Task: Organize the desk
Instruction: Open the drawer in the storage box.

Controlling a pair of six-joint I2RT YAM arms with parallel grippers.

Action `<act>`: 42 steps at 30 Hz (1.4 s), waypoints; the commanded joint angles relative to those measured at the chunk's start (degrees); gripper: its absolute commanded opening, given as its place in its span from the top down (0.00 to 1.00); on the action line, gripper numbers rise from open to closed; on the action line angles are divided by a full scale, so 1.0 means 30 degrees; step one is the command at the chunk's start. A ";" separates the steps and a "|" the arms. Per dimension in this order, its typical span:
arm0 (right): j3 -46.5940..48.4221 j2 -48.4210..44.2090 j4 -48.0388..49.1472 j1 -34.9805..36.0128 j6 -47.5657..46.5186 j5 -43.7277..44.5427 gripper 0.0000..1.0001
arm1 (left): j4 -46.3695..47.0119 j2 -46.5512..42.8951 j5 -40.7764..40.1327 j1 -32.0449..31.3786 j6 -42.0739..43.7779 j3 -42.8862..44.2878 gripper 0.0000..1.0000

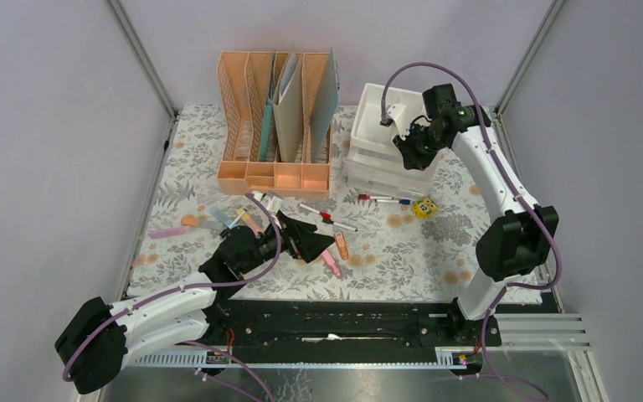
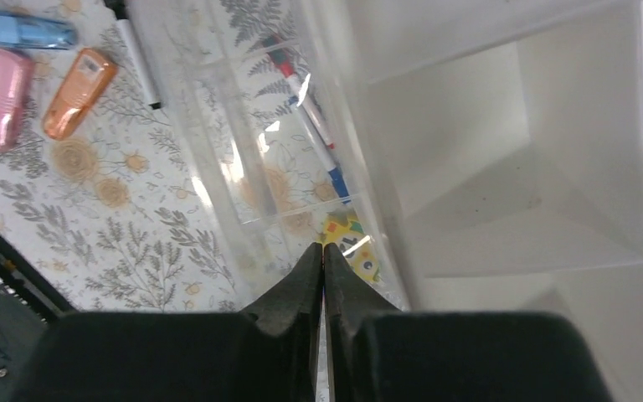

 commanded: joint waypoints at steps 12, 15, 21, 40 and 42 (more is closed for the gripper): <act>-0.0339 0.0980 0.2738 0.0069 -0.1637 0.2267 0.25 | 0.0205 -0.0210 0.0111 0.0122 0.0270 0.0193 0.01; 0.0458 0.1599 0.2756 0.0093 -0.1479 0.2122 0.26 | 0.0187 -0.0139 0.0154 0.0147 0.0279 0.0259 0.01; 0.1917 0.2266 0.2569 0.0092 -0.0994 0.1981 0.41 | -0.0319 -0.0413 0.0101 0.0138 0.0464 0.0408 0.01; -0.4473 -0.8145 0.5448 0.0093 0.4165 -0.4686 0.20 | -0.4131 -0.0857 -0.1437 0.0569 0.0657 0.0758 0.01; -0.7065 -1.0372 0.6833 0.0093 0.4787 -0.6323 0.06 | -0.5023 -0.0539 -0.1431 0.0814 0.0028 0.0851 0.01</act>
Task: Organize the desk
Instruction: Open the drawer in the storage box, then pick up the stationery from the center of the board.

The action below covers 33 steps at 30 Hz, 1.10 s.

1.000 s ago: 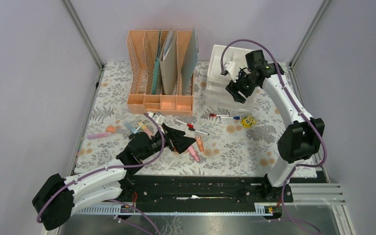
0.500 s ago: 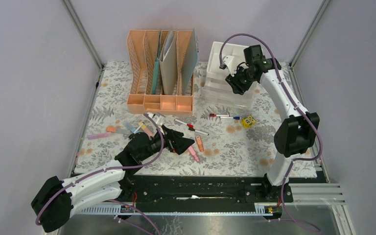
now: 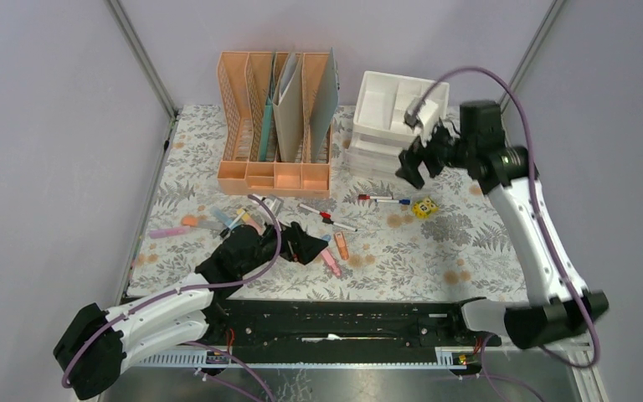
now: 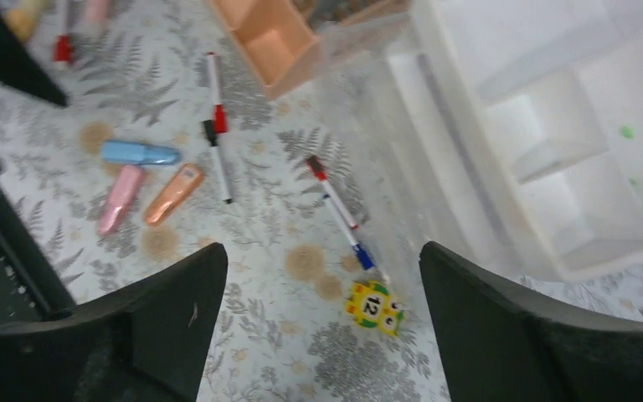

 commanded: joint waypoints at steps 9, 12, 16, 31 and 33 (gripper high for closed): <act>-1.3360 -1.0319 0.7293 -0.0729 0.3874 -0.5458 0.00 | -0.6316 0.2116 -0.1372 0.0479 -0.1412 0.2609 0.01; -1.4815 -1.0110 0.8139 -0.2384 0.4232 -0.6701 0.00 | -0.8751 0.3834 -0.3041 0.0000 -0.0443 0.4280 0.01; -1.4560 -0.9571 0.7148 -0.2712 0.3924 -0.5214 0.00 | -1.0922 0.6280 -0.5956 -0.1342 0.0775 0.6413 0.03; -1.5006 -1.0217 0.7198 -0.2827 0.3563 -0.4266 0.00 | -1.3396 1.3741 -0.7684 -0.2694 0.3969 1.1799 0.50; -1.5008 -1.0205 0.7198 -0.2858 0.3552 -0.4286 0.00 | -1.3420 1.4272 -0.7732 -0.2707 0.4206 1.2140 0.52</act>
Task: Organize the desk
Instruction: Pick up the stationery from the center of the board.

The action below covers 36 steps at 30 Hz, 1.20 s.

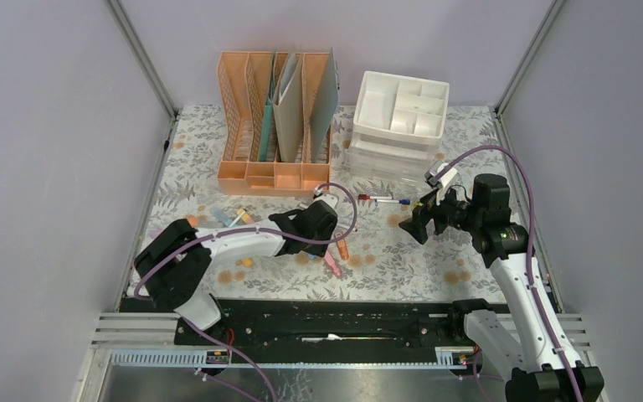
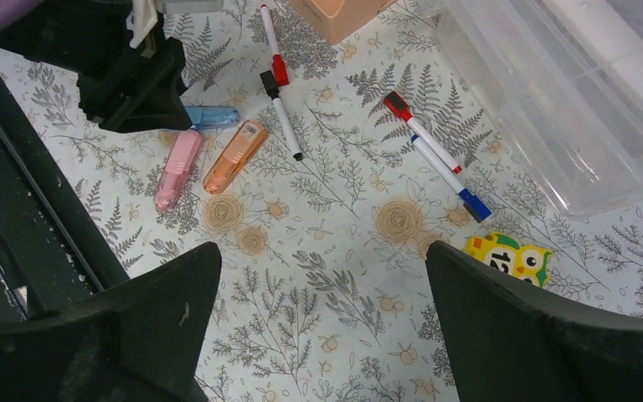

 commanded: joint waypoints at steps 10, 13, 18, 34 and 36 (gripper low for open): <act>-0.0108 -0.0083 0.0502 -0.0101 -0.0227 0.0013 0.00 | -0.0197 0.2291 -0.0596 -0.0046 0.1725 0.2012 0.52; -0.0110 -0.0081 0.0482 -0.0108 -0.0235 -0.0032 0.00 | -0.0060 0.2727 -0.0727 -0.0051 0.1867 0.2074 0.52; -0.0097 -0.0096 0.0480 -0.0145 -0.0249 -0.0074 0.00 | 0.0310 0.3236 -0.0750 -0.0030 0.1913 0.1984 0.53; -0.0221 0.0042 -0.0014 -0.0220 -0.0626 -0.2785 0.00 | 0.2542 -0.0854 -0.0936 -0.0004 0.0786 0.0355 1.00; -0.0353 0.0162 -0.0018 -0.0216 -0.0654 -0.3507 0.00 | 0.4189 -0.2549 -0.0233 -0.0015 0.0197 -0.0681 1.00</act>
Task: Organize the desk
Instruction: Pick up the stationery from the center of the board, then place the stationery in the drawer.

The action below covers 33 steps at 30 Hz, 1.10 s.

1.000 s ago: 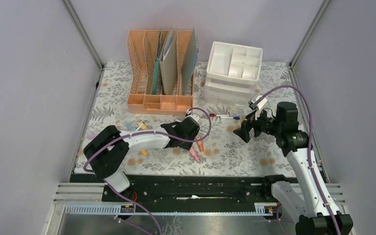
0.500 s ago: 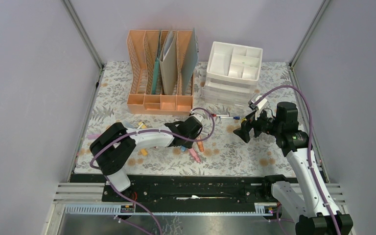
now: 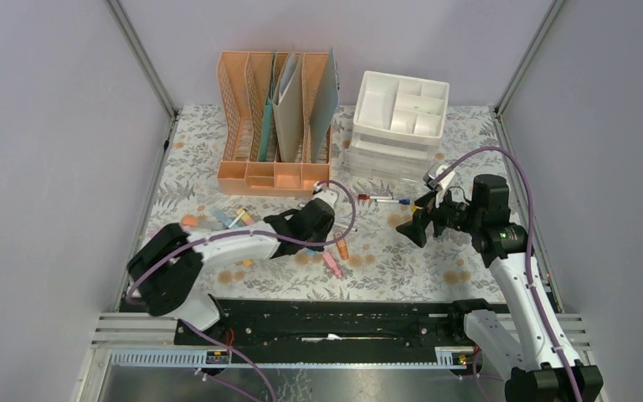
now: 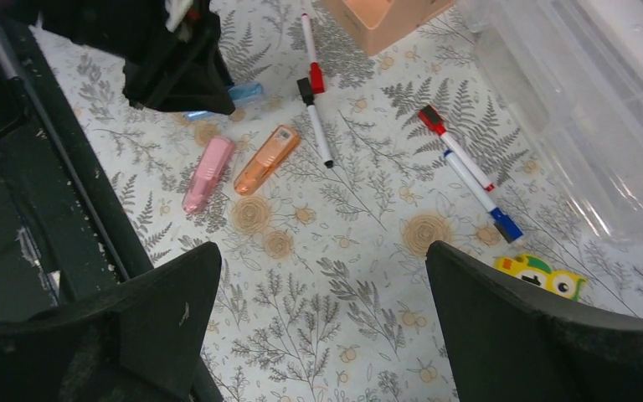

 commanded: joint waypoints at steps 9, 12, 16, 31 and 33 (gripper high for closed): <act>-0.0914 0.0894 0.1053 -0.0037 0.0473 -0.5693 0.00 | 1.7928 -0.8431 0.4355 -0.0013 -0.7212 -0.8297 1.00; -0.1270 0.1077 0.2243 0.0331 0.1700 -0.5923 0.00 | 2.2269 -0.7748 0.3802 -0.0050 -0.9845 -0.9334 1.00; -0.1521 0.1332 0.3490 0.1322 0.3087 -0.4346 0.00 | 2.4235 -0.5840 0.1678 -0.0765 -1.2443 -0.8784 1.00; -0.1537 0.3058 0.5097 0.2260 0.5245 -0.2903 0.08 | 2.2604 -0.0862 -0.4105 -0.4047 -1.4235 -0.3760 1.00; -0.1572 0.3088 0.5213 0.2385 0.5337 -0.2788 0.14 | 2.2258 -0.0276 -0.4190 -0.4241 -1.4480 -0.3160 1.00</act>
